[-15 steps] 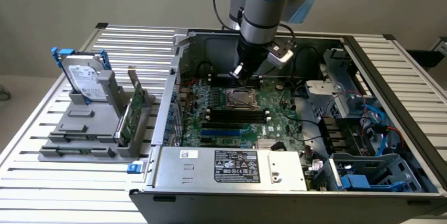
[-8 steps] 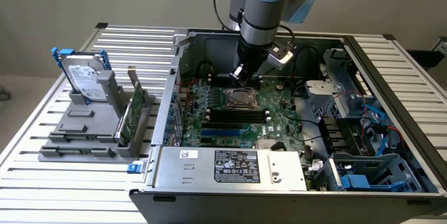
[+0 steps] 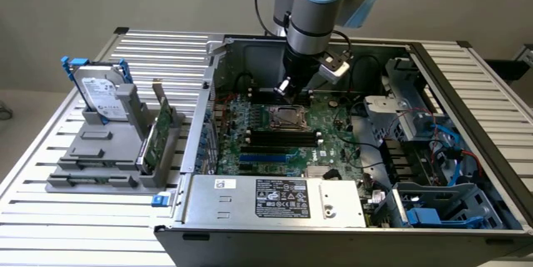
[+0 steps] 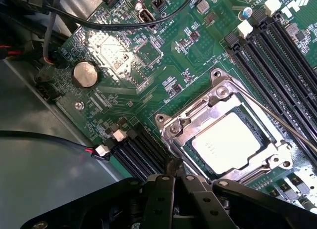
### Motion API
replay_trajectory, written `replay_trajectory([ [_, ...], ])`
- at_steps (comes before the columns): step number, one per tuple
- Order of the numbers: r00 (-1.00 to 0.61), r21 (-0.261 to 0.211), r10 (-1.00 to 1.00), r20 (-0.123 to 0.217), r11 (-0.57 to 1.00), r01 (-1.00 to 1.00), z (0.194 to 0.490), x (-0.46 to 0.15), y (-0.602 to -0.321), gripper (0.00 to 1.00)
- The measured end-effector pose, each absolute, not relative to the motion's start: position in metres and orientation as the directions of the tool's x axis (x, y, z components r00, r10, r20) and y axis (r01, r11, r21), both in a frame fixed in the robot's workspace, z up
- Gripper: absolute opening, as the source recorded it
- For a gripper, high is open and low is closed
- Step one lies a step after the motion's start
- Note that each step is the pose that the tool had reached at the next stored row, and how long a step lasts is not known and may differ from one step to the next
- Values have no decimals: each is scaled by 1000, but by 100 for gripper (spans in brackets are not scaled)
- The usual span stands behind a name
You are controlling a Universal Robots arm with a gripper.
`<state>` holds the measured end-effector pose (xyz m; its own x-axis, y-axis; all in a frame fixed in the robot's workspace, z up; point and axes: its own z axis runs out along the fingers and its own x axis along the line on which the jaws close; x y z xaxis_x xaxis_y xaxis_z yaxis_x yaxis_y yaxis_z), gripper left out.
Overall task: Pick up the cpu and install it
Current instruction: 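Close the cpu cover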
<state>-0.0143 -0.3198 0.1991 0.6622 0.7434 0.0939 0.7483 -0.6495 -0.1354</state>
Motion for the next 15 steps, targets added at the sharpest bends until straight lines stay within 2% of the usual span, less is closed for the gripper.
replay_trajectory([
  [15,662,-131,744,89,-650,748,199,-14,-319,11],
])
